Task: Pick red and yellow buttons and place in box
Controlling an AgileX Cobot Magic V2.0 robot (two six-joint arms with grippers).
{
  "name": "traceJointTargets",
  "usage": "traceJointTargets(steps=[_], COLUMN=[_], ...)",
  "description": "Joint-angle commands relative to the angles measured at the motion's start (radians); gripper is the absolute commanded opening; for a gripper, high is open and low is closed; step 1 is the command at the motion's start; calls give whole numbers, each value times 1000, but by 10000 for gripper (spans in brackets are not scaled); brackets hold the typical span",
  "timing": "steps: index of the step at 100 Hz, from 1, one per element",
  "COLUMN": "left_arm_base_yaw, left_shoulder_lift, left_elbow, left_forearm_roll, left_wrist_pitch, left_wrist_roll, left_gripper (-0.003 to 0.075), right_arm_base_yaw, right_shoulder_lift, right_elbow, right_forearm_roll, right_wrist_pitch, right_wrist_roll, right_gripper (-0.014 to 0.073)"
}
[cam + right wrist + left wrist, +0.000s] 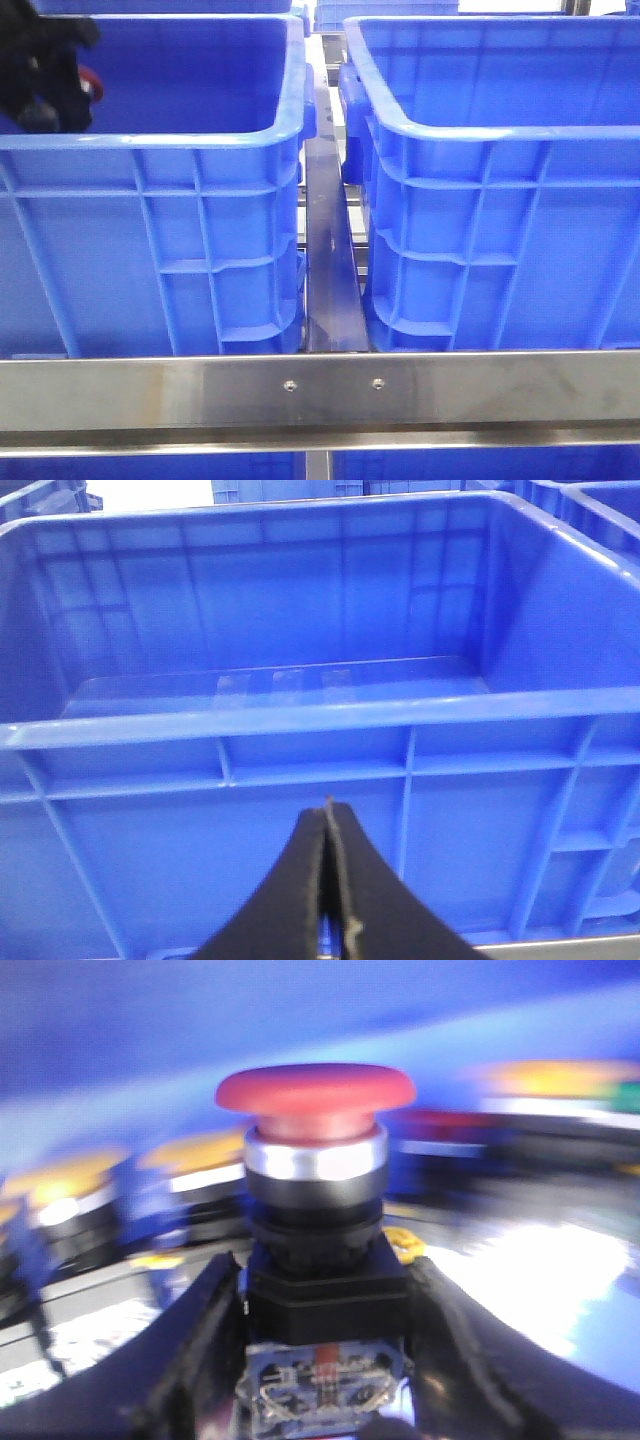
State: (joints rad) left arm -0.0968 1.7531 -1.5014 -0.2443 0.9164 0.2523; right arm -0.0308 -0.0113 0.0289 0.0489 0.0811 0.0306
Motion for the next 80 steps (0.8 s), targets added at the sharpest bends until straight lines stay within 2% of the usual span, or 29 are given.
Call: traceJointTargets(steps=[1, 19, 36, 51, 80], left_arm_base_yaw=[-5, -30, -112, -213, -390], left_shoulder_lift=[-109, -178, -187, -187, -162], left_elbow=[-32, -32, -32, -32, -32], left_forearm_roll=[-114, -313, -446, -526, -531], left_wrist_pitch=[7, 42, 196, 254, 258], left_wrist_roll=[113, 374, 560, 638, 662], left_gripper=[133, 133, 133, 133, 133], right_arm_base_yaw=[1, 1, 1, 1, 1], right_shoulder_lift=[-23, -23, -23, -23, -23], right_elbow=[-16, -16, -16, -16, -16], right_forearm_roll=[-10, -10, -10, -10, -10], right_wrist_pitch=[-75, -75, -75, -75, -75], right_wrist_roll=[-6, -6, -6, -6, -6], right_gripper=[-60, -60, -60, -60, -60])
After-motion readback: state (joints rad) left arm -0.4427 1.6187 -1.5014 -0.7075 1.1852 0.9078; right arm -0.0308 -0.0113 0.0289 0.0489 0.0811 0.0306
